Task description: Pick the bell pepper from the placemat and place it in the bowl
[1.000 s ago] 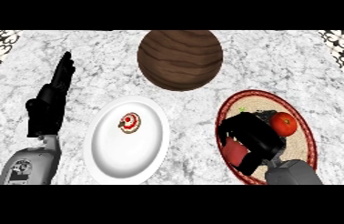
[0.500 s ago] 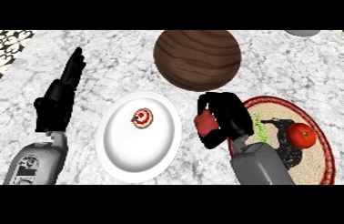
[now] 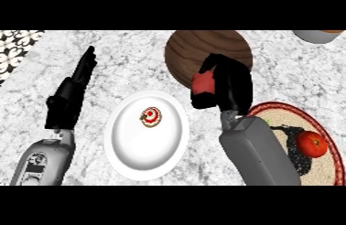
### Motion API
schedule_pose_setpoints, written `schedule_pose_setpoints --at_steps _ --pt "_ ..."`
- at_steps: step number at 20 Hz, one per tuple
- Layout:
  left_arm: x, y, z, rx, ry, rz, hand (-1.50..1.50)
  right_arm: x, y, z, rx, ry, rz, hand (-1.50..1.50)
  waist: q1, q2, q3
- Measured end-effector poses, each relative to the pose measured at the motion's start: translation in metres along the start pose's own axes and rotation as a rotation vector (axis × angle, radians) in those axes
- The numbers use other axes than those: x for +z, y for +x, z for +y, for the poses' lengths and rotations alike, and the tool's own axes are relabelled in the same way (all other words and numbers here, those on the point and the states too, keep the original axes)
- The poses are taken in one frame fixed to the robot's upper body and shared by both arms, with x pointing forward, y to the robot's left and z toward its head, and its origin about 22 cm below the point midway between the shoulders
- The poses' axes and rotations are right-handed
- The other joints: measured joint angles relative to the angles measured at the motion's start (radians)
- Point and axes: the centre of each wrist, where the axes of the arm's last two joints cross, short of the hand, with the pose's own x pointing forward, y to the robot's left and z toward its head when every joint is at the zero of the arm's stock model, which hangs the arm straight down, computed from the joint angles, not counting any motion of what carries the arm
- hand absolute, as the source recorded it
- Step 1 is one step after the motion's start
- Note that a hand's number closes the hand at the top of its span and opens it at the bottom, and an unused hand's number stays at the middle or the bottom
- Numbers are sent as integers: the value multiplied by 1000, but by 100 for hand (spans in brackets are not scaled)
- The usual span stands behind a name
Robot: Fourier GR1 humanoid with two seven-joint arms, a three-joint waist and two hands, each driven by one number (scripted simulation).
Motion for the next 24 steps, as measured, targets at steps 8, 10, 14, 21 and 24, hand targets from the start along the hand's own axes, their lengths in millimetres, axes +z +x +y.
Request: schedule_pose_setpoints --at_steps 8,10,14,21,24 --pt "-7 6 -8 0 -25 -16 0 -27 51 -7 -29 -252 154 150 20 9 -1" --pt "-9 7 -9 2 -24 -14 0 -34 60 -8 -19 -301 158 150 16 11 0" --pt "-12 8 -7 -2 -18 -12 0 -49 72 -6 17 -384 163 150 7 13 1" --pt "-13 6 -4 -8 15 -5 0 -73 73 6 85 -496 181 150 -29 13 3" --pt "-11 2 0 -9 32 5 0 -83 68 13 148 -526 199 150 -49 10 3"
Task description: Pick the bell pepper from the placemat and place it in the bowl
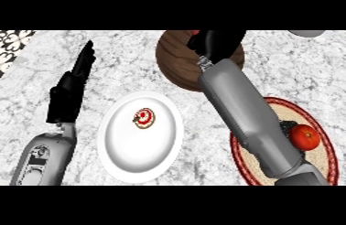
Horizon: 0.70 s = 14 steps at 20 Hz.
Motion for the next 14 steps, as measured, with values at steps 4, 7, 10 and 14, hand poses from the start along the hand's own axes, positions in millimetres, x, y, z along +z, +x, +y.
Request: schedule_pose_setpoints --at_steps 4,7,10,14 --pt "0 -2 5 -2 19 11 0 -3 -16 24 125 -20 14 150 -20 -1 1" --pt "2 -6 8 0 31 16 0 -6 -30 38 190 -25 26 150 -34 -2 1" --pt "6 -8 13 0 35 17 0 -7 -46 50 228 -18 49 150 -37 -2 2" --pt "4 -4 15 2 48 13 0 -12 -68 59 166 20 135 -150 -47 1 4"
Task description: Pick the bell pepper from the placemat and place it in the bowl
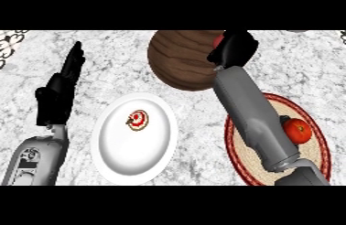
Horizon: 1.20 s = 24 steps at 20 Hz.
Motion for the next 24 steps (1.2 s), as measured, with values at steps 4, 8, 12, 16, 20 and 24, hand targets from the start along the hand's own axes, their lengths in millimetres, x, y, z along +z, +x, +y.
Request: schedule_pose_setpoints --at_steps 4,8,12,16,20,24 --pt "1 1 0 5 -5 -1 0 -4 -14 9 -103 55 90 -150 6 2 1" --pt "-2 0 1 7 -8 -3 0 -6 -18 12 -219 67 121 -150 10 5 2" --pt "1 -1 0 0 -10 1 0 -8 -22 15 -317 31 113 -150 7 2 2" --pt "2 0 3 -5 -3 8 0 -7 -24 17 -389 4 118 -150 0 -4 1" --pt "8 -5 5 -7 17 30 0 -2 -24 15 -476 1 140 -150 -21 -16 1" --pt "10 -10 9 -7 31 49 0 15 -29 13 -558 17 133 -150 -39 -24 0"
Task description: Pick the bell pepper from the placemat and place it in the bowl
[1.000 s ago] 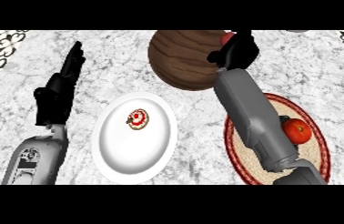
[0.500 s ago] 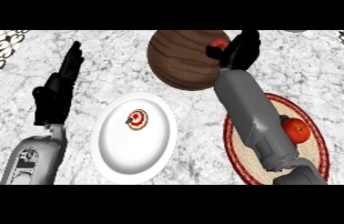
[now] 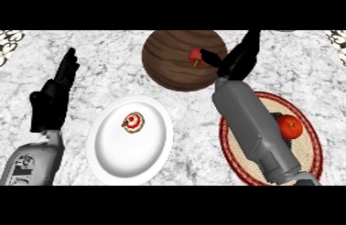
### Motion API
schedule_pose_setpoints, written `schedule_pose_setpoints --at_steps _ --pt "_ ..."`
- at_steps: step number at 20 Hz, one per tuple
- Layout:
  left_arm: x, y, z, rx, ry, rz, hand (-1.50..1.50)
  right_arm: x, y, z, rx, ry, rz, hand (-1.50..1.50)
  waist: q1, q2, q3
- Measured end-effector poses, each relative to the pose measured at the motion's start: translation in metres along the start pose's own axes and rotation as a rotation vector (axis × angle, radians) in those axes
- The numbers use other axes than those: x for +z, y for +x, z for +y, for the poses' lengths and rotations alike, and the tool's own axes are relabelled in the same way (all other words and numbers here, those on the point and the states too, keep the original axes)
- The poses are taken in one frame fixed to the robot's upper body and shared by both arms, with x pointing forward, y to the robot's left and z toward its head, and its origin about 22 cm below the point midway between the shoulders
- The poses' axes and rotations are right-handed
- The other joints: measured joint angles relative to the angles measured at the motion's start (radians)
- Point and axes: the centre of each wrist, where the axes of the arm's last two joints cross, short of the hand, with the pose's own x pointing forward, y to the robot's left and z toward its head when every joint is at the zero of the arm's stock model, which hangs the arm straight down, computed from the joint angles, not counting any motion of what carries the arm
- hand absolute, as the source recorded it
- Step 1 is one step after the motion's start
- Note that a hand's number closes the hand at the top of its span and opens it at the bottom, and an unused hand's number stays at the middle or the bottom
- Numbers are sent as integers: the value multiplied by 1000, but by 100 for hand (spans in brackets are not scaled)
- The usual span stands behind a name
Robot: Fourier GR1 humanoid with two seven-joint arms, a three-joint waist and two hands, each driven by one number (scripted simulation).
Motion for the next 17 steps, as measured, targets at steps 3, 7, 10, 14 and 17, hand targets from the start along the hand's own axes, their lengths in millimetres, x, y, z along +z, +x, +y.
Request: schedule_pose_setpoints --at_steps 3,7,10,14,17 --pt "3 -5 2 -4 11 3 0 19 -5 -8 -66 33 -6 -150 -15 -6 -1" --pt "6 -11 10 -8 24 16 0 53 -17 -22 -131 92 -30 -150 -29 -9 -1" --pt "8 -14 15 -9 35 17 0 80 -26 -37 -167 136 -48 -150 -40 -11 -2" --pt "9 -12 15 -7 32 18 0 109 -40 -54 -180 164 -74 -150 -40 -9 -2" --pt "8 -7 13 -4 29 13 0 123 -43 -63 -187 169 -89 -150 -38 -7 -2"
